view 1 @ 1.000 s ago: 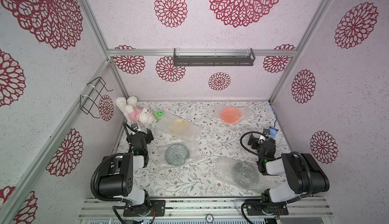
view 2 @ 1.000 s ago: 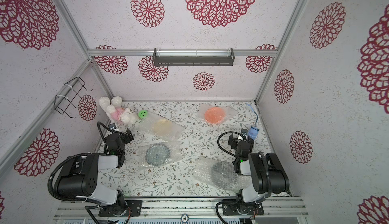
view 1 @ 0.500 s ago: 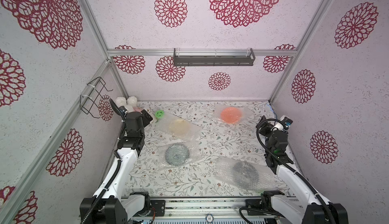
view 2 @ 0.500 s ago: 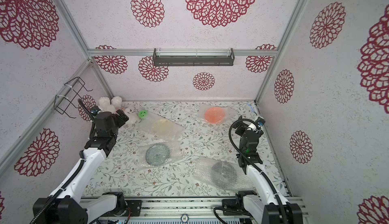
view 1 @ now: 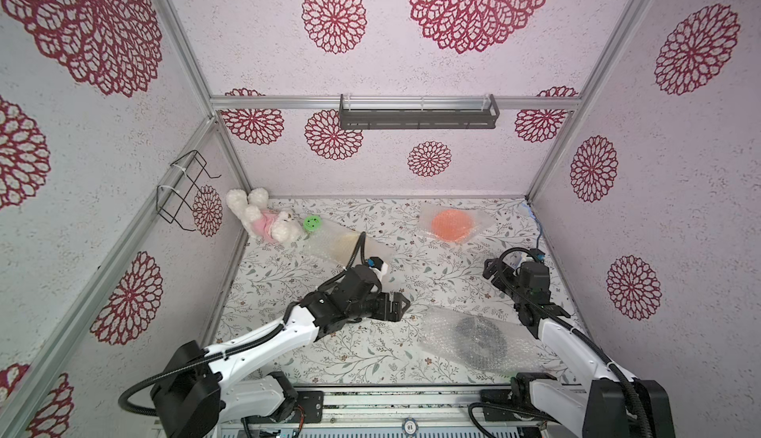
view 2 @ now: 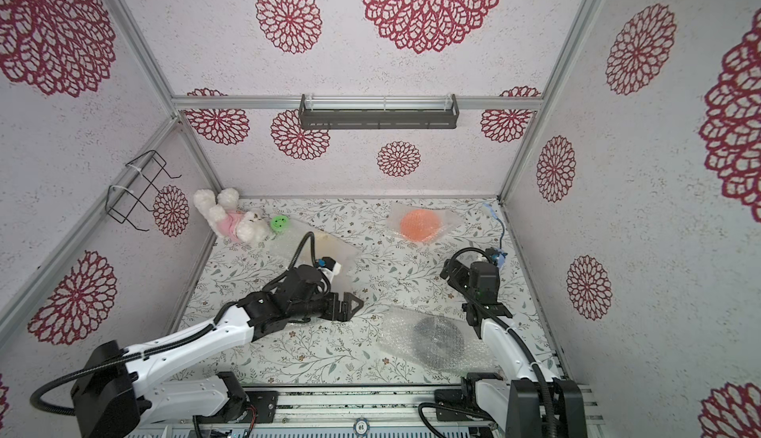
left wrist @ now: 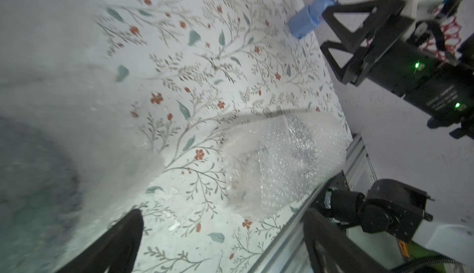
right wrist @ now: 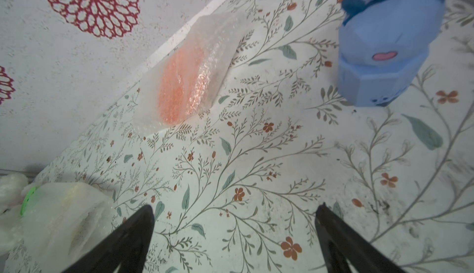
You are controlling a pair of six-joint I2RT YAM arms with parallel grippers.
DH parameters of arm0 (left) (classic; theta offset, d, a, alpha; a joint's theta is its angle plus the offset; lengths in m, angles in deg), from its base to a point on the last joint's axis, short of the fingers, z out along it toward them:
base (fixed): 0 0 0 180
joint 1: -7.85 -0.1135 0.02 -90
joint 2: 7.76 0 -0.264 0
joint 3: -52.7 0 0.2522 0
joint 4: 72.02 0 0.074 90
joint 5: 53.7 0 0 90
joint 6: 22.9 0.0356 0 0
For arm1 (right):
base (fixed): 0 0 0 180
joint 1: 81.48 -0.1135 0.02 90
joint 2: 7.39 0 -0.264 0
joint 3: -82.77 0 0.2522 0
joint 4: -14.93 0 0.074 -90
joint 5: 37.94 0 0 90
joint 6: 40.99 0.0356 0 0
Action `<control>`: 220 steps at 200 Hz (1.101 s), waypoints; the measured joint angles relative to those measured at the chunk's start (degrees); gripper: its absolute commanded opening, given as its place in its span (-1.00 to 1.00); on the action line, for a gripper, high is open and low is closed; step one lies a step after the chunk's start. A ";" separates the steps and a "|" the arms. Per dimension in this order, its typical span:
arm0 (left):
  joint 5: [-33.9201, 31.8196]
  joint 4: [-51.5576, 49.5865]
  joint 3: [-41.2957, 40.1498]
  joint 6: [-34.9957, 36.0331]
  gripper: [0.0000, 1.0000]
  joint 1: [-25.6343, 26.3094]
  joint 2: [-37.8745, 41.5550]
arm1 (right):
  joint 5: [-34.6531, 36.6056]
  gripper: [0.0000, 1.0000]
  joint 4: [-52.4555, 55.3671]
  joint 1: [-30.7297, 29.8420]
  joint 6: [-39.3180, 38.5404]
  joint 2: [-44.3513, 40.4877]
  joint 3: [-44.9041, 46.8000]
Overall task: Unpack dinner plates from bubble wrap
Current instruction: Move the bubble wrap to the center of the board.
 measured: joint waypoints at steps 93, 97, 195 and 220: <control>11.82 8.85 12.02 -0.79 0.12 5.68 -24.09 | -4.26 0.98 0.13 -1.38 0.52 0.15 0.00; 12.04 8.98 12.13 -0.87 0.09 5.68 -24.48 | -4.39 0.98 0.11 -1.38 0.52 0.09 0.00; 13.68 9.70 16.50 -9.05 -1.00 3.72 -31.74 | -6.36 0.98 0.17 -1.44 0.33 -0.15 0.00; 13.68 8.02 18.03 -9.51 -1.00 0.24 -32.44 | -7.06 0.98 0.74 -1.55 -0.22 -0.07 -0.24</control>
